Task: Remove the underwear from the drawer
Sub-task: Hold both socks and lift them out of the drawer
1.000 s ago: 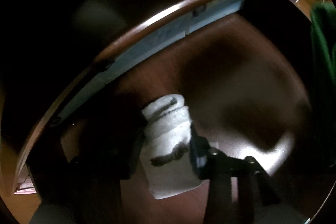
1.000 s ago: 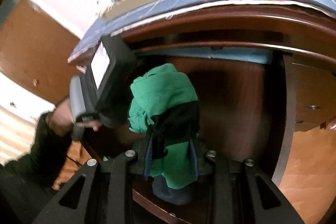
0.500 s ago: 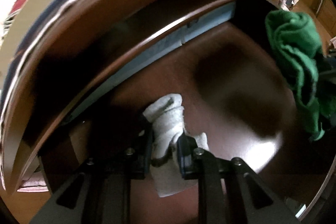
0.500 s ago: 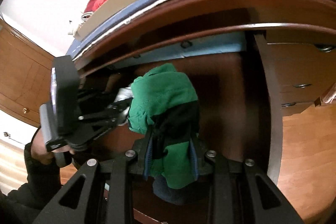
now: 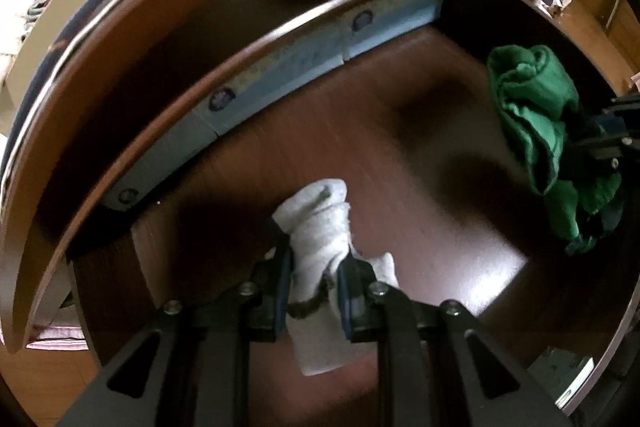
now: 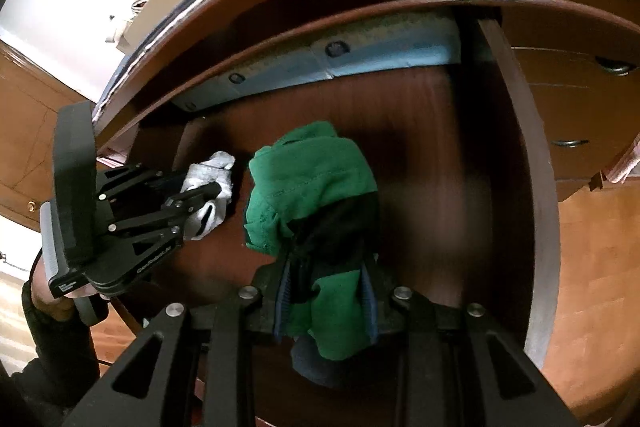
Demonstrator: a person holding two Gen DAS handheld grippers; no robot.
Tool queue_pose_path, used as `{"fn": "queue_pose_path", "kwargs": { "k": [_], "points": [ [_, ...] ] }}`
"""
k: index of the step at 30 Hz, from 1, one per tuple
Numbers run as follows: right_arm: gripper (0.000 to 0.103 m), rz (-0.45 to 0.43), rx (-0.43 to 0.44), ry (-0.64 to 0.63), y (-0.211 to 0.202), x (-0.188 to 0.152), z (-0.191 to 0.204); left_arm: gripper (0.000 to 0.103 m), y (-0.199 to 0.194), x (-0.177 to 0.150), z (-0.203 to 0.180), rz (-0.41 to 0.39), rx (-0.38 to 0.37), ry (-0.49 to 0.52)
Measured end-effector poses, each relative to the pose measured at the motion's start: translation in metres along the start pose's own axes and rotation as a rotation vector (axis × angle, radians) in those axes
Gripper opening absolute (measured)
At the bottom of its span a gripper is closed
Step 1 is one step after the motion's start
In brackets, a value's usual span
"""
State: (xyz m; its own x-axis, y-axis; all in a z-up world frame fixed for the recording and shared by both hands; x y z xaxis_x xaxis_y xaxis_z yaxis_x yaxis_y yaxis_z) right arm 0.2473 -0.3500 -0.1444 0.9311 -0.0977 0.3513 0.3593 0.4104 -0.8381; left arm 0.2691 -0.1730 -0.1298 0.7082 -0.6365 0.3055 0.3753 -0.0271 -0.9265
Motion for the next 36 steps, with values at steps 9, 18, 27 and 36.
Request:
{"fn": "queue_pose_path", "kwargs": {
  "k": [9,18,27,36],
  "points": [
    [0.032,0.008,-0.017,0.005,0.011,0.002,0.003,0.018,0.014,0.002,0.004,0.013,-0.008,-0.002],
    [0.032,0.011,-0.03,0.01,0.012,0.005,0.002,0.018,0.03,0.005,0.0,0.045,-0.015,0.015],
    [0.032,-0.021,-0.072,-0.061,0.0,0.024,0.017,0.018,0.032,0.005,0.0,0.019,0.012,-0.002],
    [0.032,-0.066,-0.089,-0.078,-0.008,0.015,0.02,0.018,0.005,-0.002,-0.003,-0.067,0.085,-0.019]
  ]
}}
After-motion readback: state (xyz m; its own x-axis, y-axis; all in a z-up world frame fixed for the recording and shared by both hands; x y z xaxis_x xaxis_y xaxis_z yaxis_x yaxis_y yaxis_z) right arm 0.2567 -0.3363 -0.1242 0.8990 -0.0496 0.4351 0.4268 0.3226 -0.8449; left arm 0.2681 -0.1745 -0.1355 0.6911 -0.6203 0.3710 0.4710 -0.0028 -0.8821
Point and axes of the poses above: each gripper's, at about its wrist camera, not at the fingertips, and y roughly the way its jaws point, z to its left, x to its top, the point moved 5 cm from there along y, roughly the way its jaws point, and after that the axes turned 2 degrees about z, right-handed, at the moved point
